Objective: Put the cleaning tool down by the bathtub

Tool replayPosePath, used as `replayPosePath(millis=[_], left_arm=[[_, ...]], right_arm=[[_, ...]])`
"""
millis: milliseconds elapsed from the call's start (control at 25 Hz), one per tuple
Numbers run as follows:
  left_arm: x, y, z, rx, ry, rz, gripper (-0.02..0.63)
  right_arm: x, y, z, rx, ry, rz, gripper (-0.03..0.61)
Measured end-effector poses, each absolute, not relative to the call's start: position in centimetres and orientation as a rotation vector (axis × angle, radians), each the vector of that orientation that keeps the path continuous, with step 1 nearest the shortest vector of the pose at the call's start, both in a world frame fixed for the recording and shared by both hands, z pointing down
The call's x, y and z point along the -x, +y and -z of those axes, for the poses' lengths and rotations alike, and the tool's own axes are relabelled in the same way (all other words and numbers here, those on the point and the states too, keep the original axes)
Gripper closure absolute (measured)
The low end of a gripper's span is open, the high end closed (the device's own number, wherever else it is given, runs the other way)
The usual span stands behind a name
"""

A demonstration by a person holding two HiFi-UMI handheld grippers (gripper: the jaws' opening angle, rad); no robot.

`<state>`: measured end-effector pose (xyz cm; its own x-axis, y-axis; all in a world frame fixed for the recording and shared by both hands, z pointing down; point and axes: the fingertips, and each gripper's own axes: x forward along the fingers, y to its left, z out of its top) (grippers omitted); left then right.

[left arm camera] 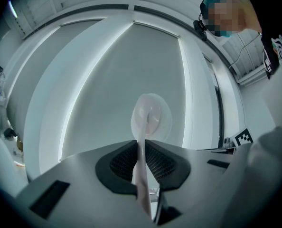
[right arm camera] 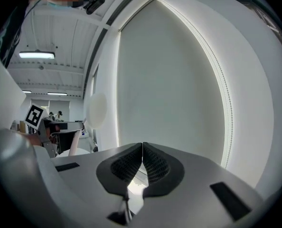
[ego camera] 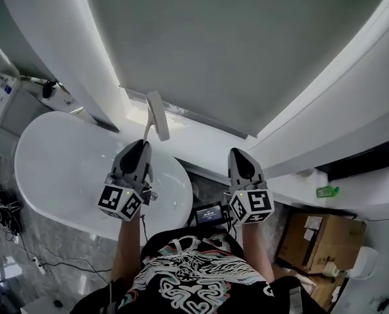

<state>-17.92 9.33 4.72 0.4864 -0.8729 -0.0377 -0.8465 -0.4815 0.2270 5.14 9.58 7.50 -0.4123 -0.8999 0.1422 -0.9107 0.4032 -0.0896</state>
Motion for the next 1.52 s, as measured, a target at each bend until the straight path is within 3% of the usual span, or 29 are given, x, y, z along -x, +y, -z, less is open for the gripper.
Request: replayPosePath(millis=[1520], left_arm=[[13.7, -1.4, -17.0, -2.635, -1.315, -0.185, 0.554]], right_arm=[[-6.5, 0.3, -19.7, -1.573, -2.425, -0.488, 0.551]])
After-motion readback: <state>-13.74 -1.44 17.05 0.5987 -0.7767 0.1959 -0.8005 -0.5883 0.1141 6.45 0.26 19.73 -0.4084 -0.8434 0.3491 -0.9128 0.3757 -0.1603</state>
